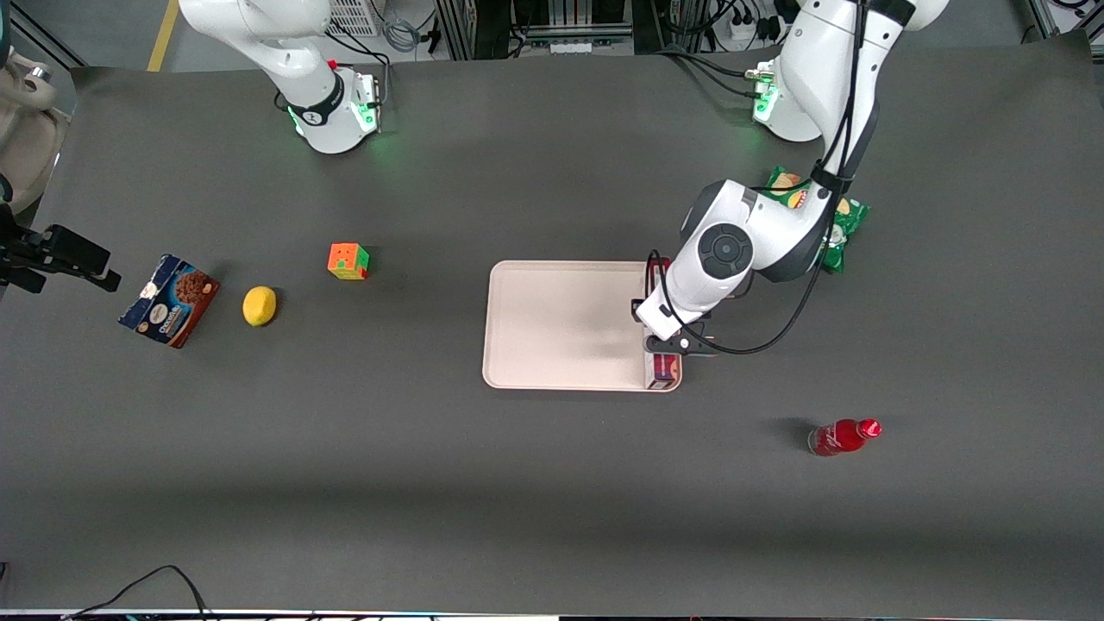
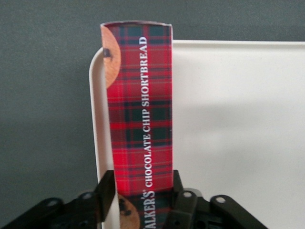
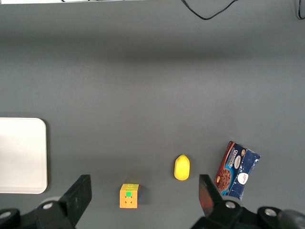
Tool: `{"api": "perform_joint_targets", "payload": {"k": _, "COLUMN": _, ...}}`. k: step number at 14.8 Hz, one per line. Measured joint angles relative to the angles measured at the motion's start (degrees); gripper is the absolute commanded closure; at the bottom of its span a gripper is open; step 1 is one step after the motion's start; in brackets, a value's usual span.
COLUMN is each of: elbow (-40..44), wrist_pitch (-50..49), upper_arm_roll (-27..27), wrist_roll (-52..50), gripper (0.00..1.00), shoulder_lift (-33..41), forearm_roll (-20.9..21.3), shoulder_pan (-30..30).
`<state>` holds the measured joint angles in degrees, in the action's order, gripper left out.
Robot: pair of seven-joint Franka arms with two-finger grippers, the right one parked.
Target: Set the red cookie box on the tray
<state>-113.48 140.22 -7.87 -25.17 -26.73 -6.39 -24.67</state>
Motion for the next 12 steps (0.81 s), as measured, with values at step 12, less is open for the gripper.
{"api": "perform_joint_targets", "payload": {"k": 12, "elbow": 10.12, "wrist_pitch": -16.48, "upper_arm_roll": 3.50, "wrist_roll": 8.18, "gripper": 0.00, "shoulder_lift": 7.43, "forearm_roll": 0.49, "shoulder_pan": 3.09}}
